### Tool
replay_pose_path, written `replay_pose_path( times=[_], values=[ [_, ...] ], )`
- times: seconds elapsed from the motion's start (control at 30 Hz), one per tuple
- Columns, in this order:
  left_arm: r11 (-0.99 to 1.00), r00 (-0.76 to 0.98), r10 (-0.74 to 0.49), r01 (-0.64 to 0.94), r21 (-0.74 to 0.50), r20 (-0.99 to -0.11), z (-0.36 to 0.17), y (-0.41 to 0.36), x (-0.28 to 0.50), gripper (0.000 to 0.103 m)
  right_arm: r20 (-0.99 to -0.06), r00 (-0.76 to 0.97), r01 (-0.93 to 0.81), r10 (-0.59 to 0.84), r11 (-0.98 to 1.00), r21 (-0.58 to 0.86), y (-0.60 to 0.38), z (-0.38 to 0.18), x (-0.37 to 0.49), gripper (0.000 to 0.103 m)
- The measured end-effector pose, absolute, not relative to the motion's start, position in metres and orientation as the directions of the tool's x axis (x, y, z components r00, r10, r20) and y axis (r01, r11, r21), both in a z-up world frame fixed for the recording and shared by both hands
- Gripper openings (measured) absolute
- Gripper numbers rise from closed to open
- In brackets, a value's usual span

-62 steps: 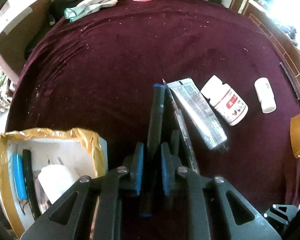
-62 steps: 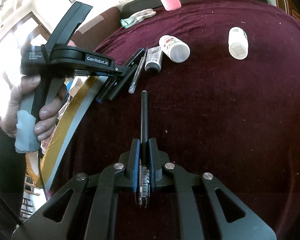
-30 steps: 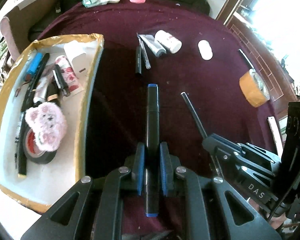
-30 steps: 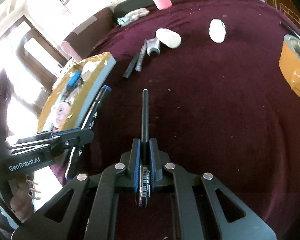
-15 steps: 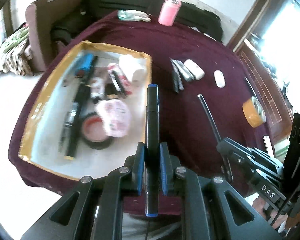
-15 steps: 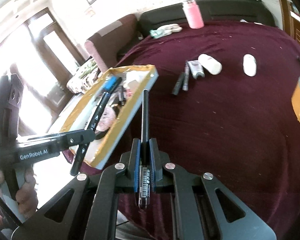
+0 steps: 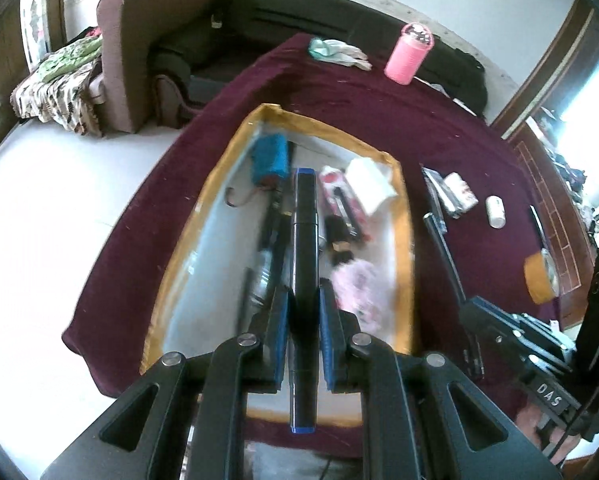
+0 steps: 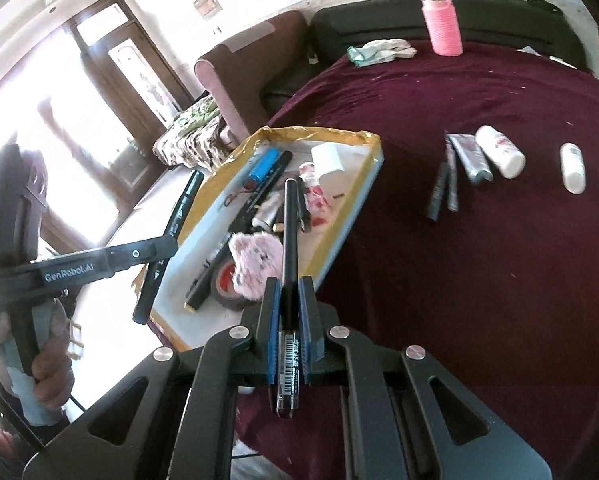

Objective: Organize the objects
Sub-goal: 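Carry the black marker and blue-capped pen over the white tray, then release pen into tray with left tool while right tool releases marker there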

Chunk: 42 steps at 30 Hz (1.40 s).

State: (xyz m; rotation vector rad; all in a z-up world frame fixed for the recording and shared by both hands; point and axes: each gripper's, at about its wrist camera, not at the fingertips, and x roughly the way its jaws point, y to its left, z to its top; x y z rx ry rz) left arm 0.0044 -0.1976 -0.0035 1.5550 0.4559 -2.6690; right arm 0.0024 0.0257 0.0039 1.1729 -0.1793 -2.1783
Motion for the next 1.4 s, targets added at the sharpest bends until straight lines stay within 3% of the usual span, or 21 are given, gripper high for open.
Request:
replay_pose_path(
  times=[0.7, 1.4],
  values=[
    [-0.969, -0.409, 0.107, 0.160, -0.186, -0.906, -0.047, -0.229, -0.045, 0.012, -0.745, -0.337, 0.453, -0.576, -0.793, 0.409, -0.058, -0.015, -0.088, 0.007],
    [-0.990, -0.332, 0.057, 0.102, -0.097, -0.941, -0.060, -0.222, -0.026, 0.012, -0.783, -0.325, 0.423, -0.531, -0.822, 0.382, -0.083, -0.041, -0.117, 0.007]
  ],
)
